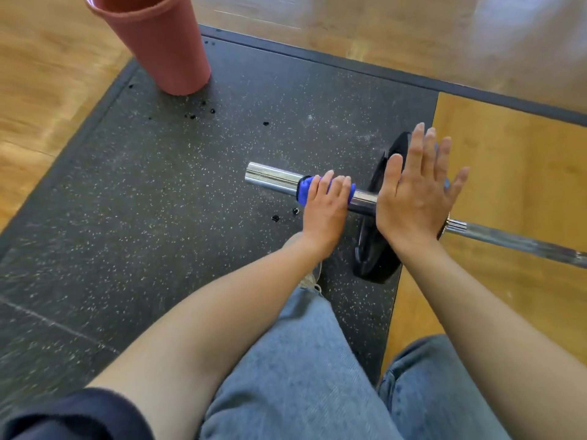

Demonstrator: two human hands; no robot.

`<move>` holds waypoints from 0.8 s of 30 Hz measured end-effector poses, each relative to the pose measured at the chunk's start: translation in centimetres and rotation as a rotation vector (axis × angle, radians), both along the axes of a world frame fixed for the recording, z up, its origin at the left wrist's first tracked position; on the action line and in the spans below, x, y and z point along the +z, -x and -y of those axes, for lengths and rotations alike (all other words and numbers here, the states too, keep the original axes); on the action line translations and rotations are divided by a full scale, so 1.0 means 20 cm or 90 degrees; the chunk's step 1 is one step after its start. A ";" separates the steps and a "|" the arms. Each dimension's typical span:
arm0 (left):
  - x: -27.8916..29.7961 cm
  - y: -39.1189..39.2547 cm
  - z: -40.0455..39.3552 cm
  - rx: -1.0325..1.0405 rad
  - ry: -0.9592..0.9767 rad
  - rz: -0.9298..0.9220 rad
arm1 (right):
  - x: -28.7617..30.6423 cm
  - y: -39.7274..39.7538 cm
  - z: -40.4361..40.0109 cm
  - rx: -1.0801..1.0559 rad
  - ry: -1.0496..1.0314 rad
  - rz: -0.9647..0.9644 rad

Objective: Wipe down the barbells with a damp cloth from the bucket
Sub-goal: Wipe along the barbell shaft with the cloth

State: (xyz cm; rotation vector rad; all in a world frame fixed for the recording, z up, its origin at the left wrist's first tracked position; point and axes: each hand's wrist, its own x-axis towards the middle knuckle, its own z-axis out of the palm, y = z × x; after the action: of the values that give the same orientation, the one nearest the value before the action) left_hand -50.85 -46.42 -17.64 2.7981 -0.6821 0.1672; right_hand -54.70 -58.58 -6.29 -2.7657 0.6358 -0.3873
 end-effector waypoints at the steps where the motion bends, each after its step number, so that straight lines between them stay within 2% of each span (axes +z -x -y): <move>1: 0.00 0.04 0.04 -0.032 0.003 0.013 | 0.03 -0.01 0.00 0.000 -0.025 0.001; 4: 0.02 0.13 0.11 -0.129 -0.018 -0.017 | 0.10 -0.17 0.04 0.041 -0.015 0.020; 6: 0.06 0.12 0.05 -0.164 -0.048 -0.012 | 0.13 -0.26 0.10 0.060 -0.030 -0.042; 9: 0.07 0.05 -0.09 -0.111 -0.080 -0.035 | 0.09 -0.28 0.16 0.050 -0.062 -0.153; 11: 0.12 0.00 -0.14 -0.120 -0.122 -0.081 | 0.08 -0.25 0.15 0.061 -0.067 -0.180; 16: 0.28 -0.05 -0.11 -0.212 -0.247 -0.212 | 0.09 -0.15 0.14 0.042 -0.075 -0.158; 19: 0.29 0.01 -0.02 -0.247 -0.266 -0.227 | 0.08 -0.06 0.12 0.027 -0.072 -0.102; 24: 0.20 0.32 0.10 -0.119 -0.207 -0.208 | 0.06 0.01 0.04 0.032 -0.040 -0.074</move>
State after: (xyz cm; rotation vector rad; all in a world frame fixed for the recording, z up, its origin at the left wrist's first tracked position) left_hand -57.20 -48.52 -13.68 2.9312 -0.9500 -0.4643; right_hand -54.86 -59.42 -5.06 -2.7536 0.5936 -0.1936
